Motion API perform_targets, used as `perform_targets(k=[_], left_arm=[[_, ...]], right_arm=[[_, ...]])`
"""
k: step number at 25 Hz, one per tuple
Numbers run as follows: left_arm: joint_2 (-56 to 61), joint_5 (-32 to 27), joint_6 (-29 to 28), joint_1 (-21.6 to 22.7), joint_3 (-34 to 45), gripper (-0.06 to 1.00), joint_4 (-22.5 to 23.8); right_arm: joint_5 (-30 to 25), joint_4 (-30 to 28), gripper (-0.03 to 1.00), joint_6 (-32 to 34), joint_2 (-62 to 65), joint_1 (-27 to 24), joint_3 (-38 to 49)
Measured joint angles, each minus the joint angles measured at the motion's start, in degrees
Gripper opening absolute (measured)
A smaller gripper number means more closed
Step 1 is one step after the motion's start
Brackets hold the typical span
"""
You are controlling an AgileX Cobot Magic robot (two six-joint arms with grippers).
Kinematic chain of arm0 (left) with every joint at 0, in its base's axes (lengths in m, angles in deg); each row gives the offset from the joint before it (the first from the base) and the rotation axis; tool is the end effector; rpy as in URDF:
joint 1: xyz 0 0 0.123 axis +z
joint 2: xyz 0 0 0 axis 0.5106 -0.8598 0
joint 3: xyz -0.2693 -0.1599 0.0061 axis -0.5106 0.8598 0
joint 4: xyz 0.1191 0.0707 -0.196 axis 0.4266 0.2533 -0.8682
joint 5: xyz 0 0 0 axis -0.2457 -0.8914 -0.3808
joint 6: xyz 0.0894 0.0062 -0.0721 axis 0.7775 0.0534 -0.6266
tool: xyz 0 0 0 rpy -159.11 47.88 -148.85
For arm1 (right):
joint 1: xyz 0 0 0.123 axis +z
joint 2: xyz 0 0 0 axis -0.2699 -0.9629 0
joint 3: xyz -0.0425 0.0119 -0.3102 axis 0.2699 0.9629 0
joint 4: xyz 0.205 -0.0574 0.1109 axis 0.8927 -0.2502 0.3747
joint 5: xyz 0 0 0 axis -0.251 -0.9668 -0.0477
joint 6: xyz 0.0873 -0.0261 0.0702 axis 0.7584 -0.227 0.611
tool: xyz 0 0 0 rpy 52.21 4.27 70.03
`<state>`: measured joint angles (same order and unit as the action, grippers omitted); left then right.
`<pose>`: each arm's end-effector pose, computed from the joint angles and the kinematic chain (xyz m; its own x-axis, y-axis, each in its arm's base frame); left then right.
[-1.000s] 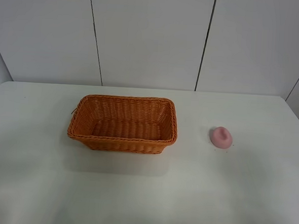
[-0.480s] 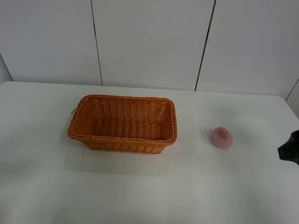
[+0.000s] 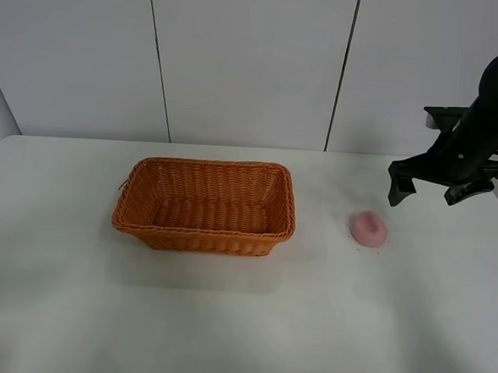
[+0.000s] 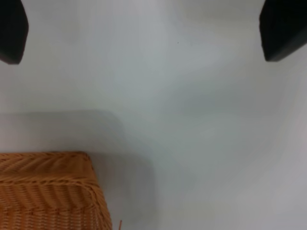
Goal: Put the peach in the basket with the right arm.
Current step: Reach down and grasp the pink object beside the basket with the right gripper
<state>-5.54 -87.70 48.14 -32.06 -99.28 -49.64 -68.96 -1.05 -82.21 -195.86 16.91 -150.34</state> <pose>-0.0221 0.0014 0.2580 -0.4533 0.0329 -0.8907 0.0271 0.9994 0.0231 0.3816 0.0115 0.2232 -0.9733 -0.0200 -0.2287 -0.0267 0.9993 0.0263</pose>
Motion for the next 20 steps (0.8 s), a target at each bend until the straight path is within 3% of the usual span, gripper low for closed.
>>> perform_targets(k=[4, 11, 20], left_arm=[[0.0, 0.0, 0.0, 0.0, 0.0, 0.99, 0.0], [0.0, 0.0, 0.0, 0.0, 0.0, 0.99, 0.0], [0.0, 0.0, 0.0, 0.0, 0.0, 0.99, 0.0]], right_arm=[[-1.8, 1.0, 0.70, 0.0, -4.8, 1.4, -5.2], [-0.2, -0.1, 0.70, 0.3, -7.6, 7.0, -5.8], [1.4, -1.3, 0.70, 1.9, -11.6, 7.2, -5.9]])
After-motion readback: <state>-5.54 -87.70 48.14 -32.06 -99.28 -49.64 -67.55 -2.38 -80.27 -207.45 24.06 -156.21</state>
